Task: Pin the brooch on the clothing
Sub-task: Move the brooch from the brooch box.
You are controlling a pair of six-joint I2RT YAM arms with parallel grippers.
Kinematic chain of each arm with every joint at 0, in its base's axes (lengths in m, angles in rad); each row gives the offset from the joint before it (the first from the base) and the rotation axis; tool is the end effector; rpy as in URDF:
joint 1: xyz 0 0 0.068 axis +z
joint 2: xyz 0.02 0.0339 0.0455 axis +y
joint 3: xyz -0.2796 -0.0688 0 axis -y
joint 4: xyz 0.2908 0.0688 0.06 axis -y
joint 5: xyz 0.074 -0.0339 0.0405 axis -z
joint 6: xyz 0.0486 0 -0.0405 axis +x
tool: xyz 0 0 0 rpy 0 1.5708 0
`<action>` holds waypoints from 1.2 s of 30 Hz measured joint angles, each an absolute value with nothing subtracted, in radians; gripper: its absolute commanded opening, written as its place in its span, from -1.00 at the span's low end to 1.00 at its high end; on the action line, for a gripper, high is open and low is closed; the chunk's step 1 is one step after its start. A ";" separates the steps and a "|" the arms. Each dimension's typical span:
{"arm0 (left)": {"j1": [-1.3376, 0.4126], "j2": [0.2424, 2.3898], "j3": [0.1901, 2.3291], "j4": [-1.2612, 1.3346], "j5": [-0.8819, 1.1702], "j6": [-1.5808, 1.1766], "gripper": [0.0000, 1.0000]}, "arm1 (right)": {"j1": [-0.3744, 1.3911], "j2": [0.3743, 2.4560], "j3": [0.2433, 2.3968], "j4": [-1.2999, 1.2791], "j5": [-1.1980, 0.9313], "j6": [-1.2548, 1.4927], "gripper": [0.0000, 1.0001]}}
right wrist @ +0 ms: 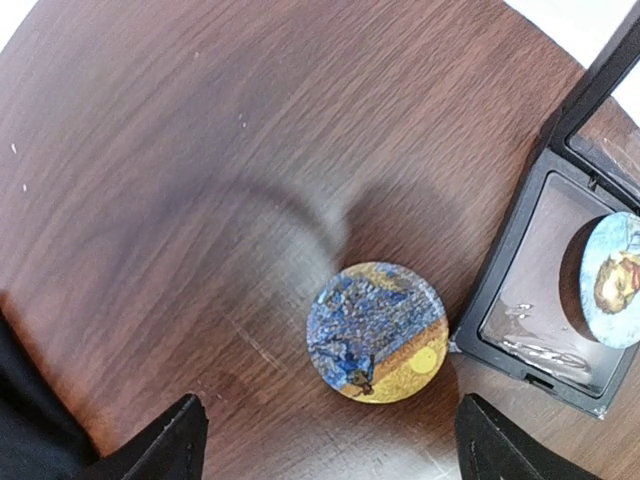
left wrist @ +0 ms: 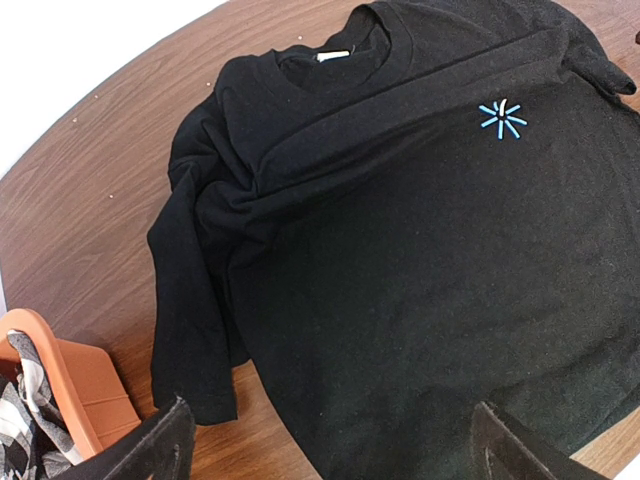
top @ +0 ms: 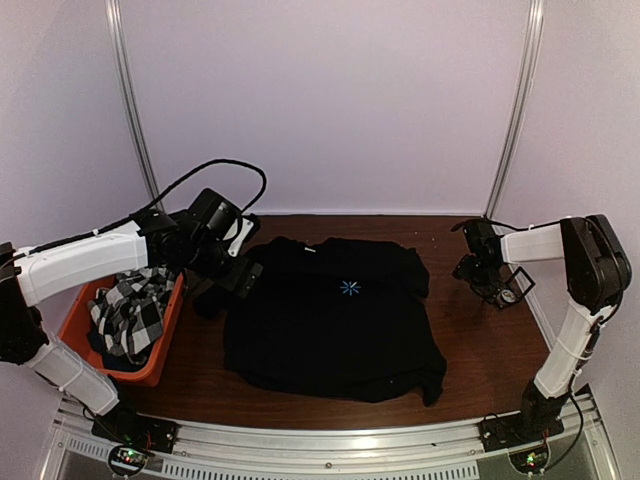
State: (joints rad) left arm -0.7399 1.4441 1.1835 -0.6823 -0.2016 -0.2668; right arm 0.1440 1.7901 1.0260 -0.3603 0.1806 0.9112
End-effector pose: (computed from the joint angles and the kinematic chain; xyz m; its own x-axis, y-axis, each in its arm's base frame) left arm 0.2669 -0.2305 0.2755 -0.7278 0.3146 -0.6094 0.3958 0.9183 0.0014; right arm 0.3822 0.0466 0.1186 -0.5979 0.6988 -0.3926 0.6659 0.7057 0.2419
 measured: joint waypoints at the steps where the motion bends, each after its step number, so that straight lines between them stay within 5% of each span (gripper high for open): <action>1: -0.740 1.444 1.184 -0.682 -0.202 -0.266 0.95 | 0.143 1.790 1.026 -0.355 0.184 0.926 0.75; 19: -0.740 1.444 1.184 -0.682 -0.202 -0.262 0.95 | 0.139 1.878 1.106 -0.382 0.316 1.120 0.69; 26: -0.740 1.444 1.184 -0.682 -0.202 -0.261 0.95 | 0.139 1.949 1.202 -0.447 0.346 1.121 0.35; 36: -0.740 1.444 1.184 -0.682 -0.202 -0.261 0.95 | 0.139 1.974 1.237 -0.491 0.359 1.095 0.26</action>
